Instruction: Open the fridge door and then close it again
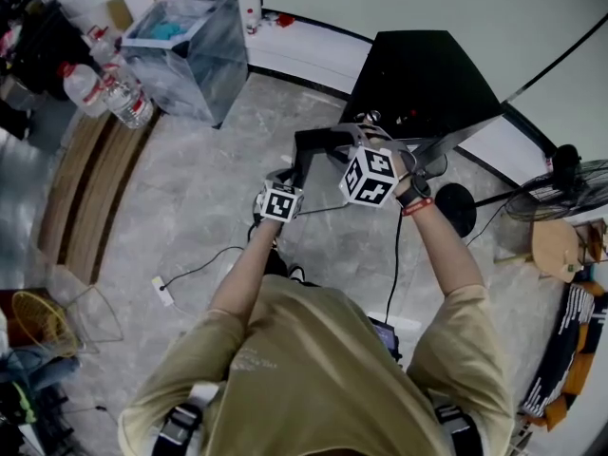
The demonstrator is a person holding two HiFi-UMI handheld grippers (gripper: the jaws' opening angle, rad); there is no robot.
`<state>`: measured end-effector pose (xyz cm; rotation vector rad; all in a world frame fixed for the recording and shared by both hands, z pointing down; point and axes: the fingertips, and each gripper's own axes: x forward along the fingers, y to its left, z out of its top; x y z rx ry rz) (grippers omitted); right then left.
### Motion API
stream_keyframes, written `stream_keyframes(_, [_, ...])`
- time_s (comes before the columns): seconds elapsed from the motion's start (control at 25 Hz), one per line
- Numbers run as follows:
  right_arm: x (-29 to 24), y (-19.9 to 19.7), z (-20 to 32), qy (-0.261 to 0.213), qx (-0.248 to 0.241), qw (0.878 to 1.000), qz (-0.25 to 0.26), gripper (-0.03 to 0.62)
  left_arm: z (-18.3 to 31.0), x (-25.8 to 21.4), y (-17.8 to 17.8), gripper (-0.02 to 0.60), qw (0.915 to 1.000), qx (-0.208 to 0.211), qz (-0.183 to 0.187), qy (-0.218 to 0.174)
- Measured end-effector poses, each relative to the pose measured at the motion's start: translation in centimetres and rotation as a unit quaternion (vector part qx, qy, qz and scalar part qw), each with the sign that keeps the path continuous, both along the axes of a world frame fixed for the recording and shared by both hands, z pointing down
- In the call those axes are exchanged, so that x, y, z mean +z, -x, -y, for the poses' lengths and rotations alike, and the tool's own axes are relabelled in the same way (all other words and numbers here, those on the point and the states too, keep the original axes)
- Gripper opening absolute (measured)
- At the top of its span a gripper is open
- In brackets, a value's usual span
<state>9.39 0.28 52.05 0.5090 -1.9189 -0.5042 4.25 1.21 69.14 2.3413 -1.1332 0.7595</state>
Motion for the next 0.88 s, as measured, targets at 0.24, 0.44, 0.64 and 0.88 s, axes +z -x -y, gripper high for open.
stream_keyframes(0.24, [-0.2,0.1,2.5,0.006,0.018,1.000,0.009,0.196,2.9,0.2,0.1,0.097,0.9998,0.017,0.009,0.002])
stream_keyframes(0.44, [-0.3,0.2,4.8,0.003,0.043,0.999,0.021,0.195,5.7,0.2,0.2,0.097,0.9995,0.029,0.011,0.000])
stream_keyframes(0.64, [-0.5,0.0,7.0,0.004,0.063,0.998,0.026,0.193,8.6,-0.1,0.0,0.097,0.9988,0.045,0.012,-0.013])
stream_keyframes(0.88, [-0.5,-0.6,9.6,0.007,0.083,0.996,0.038,0.193,11.2,-0.1,-0.7,0.097,0.9977,0.066,0.016,-0.002])
